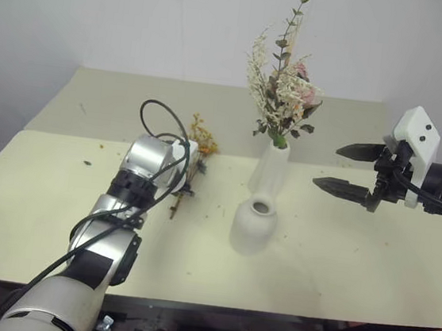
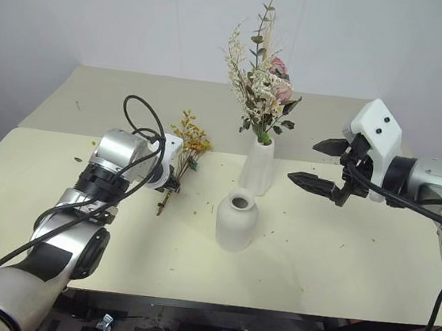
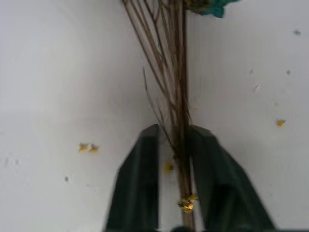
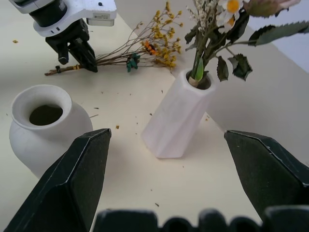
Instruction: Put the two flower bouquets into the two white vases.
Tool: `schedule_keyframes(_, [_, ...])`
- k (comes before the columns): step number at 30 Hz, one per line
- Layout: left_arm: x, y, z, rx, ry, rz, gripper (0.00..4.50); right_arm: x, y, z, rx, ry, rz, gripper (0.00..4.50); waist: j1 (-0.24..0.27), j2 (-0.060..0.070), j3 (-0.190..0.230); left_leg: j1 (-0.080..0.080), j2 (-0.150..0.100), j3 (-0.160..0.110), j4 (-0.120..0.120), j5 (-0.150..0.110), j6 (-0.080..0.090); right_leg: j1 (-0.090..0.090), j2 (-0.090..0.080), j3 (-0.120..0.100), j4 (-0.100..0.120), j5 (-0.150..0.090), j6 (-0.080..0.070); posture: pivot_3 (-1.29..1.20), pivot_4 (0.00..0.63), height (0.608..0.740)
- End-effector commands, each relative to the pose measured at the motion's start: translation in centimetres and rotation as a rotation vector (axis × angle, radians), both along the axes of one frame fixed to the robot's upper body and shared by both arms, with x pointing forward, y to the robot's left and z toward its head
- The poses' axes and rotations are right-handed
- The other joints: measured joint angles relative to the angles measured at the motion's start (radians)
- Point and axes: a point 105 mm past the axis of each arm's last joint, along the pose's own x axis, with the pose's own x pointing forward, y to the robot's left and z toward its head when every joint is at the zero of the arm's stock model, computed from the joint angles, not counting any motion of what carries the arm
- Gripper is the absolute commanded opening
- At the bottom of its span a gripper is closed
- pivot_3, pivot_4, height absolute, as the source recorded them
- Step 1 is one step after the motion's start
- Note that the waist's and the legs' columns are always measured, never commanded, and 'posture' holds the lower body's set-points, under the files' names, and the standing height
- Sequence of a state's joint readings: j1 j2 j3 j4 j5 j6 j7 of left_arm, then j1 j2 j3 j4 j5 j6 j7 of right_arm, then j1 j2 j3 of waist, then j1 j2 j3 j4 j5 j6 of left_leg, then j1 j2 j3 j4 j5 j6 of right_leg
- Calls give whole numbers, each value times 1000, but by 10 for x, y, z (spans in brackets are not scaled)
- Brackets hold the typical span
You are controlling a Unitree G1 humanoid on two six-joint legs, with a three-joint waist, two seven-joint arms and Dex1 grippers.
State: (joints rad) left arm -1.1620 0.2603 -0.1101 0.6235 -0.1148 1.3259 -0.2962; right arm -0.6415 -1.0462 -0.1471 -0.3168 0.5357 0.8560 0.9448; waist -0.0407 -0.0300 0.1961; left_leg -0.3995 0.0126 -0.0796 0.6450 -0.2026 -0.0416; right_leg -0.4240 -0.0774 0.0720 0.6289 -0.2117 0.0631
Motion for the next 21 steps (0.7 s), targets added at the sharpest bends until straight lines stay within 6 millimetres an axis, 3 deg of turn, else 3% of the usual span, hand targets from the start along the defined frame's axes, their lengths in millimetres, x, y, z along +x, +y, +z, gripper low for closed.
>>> schedule_keyframes(1, [8,-3,6,-1,-33,2,32,-4,-5,15,7,-65,-27,4500,0,0,0,0,0,0,0,0,0,0,0,0,0,0,0,0,150,740])
schedule_keyframes(4, [13,-2,5,9,-53,20,32,-3,-7,13,7,-64,-36,4500,0,0,0,0,0,0,0,0,0,0,0,0,0,0,0,0,150,740])
schedule_keyframes(6, [23,2,11,43,-162,56,32,-4,-8,13,7,-67,-42,4500,1,0,0,0,0,0,0,0,0,1,0,0,0,0,0,0,150,740])
schedule_keyframes(12, [45,19,46,0,-535,243,32,-5,-9,17,19,-95,-48,4500,0,0,0,0,0,0,0,0,0,0,0,0,0,5,-7,0,150,740])
schedule_keyframes(16, [44,49,99,-186,-829,384,32,-11,-8,21,49,-168,-59,4500,2,0,0,-1,0,0,0,0,0,0,0,0,-1,5,-6,0,150,740])
schedule_keyframes(18, [39,52,120,-321,-915,348,32,-14,-7,23,93,-186,-66,4500,3,0,0,-1,0,0,0,0,0,0,-1,1,-1,6,-7,0,150,740])
schedule_keyframes(21, [21,45,159,-526,-1096,154,32,-25,-4,27,180,-206,-28,4500,6,0,0,-1,0,0,1,0,0,0,-1,1,-1,7,-6,0,150,740])
